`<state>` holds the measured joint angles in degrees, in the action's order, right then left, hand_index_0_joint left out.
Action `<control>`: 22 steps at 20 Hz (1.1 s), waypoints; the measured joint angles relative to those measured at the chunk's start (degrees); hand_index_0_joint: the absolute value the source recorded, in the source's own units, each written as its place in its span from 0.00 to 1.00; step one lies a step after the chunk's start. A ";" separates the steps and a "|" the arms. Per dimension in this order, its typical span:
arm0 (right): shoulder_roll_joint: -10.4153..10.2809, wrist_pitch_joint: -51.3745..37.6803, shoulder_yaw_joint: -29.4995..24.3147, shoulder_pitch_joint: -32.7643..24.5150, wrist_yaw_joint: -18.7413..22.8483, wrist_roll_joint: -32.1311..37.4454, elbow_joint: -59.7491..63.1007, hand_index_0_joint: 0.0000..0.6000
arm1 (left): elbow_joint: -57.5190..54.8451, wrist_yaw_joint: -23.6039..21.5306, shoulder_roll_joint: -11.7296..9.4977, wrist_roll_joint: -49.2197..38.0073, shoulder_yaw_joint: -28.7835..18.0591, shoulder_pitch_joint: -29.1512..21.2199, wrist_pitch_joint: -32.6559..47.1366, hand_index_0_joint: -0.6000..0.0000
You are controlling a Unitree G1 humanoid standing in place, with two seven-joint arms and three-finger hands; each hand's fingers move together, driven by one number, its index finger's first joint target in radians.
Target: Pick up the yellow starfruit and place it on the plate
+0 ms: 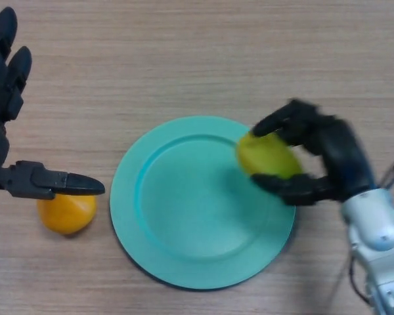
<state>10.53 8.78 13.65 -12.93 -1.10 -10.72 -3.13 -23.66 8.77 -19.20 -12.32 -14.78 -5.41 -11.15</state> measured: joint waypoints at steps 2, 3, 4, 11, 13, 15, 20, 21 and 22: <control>-0.01 0.01 4.96 -0.63 2.61 2.31 1.63 1.00 | -1.16 0.00 0.00 -0.02 -0.02 0.00 -0.21 1.00; -0.01 0.04 6.68 -1.13 3.01 3.93 4.01 1.00 | -2.01 -0.01 -0.01 -0.07 -0.05 -0.11 -0.29 1.00; 0.01 0.32 7.31 -1.17 3.95 5.46 5.52 1.00 | -2.56 -0.01 -0.04 -0.68 -0.06 -0.21 -0.51 1.00; 0.20 6.34 7.54 -0.60 0.86 1.44 4.11 0.00 | -3.03 -0.01 -0.25 -1.47 -0.24 -0.41 -1.23 1.00; 0.21 8.37 7.21 -0.79 0.83 1.81 1.13 0.00 | -3.28 -0.01 -0.25 -1.46 -0.18 -0.82 -1.24 1.00; 0.19 10.95 4.78 -0.79 -0.25 6.30 -4.65 0.00 | -4.74 -0.01 -0.25 -1.53 -0.12 -0.89 -1.24 1.00; 0.13 14.74 -6.26 1.12 -3.25 8.86 -22.72 0.00 | -5.20 0.08 -0.02 -2.64 0.10 -0.93 -4.54 1.00; 0.13 15.06 -8.55 1.71 -3.25 9.20 -25.59 0.00 | -5.20 0.17 0.06 -2.76 0.10 -0.68 -4.81 1.00; 0.14 15.30 -10.13 2.34 -3.25 10.40 -27.44 0.00 | -5.19 0.32 0.11 -2.78 0.16 -0.56 -4.80 1.00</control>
<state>10.67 24.08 3.52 -10.59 -4.35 -0.31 -30.57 -28.85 9.09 -19.09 -15.10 -14.61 -5.98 -15.95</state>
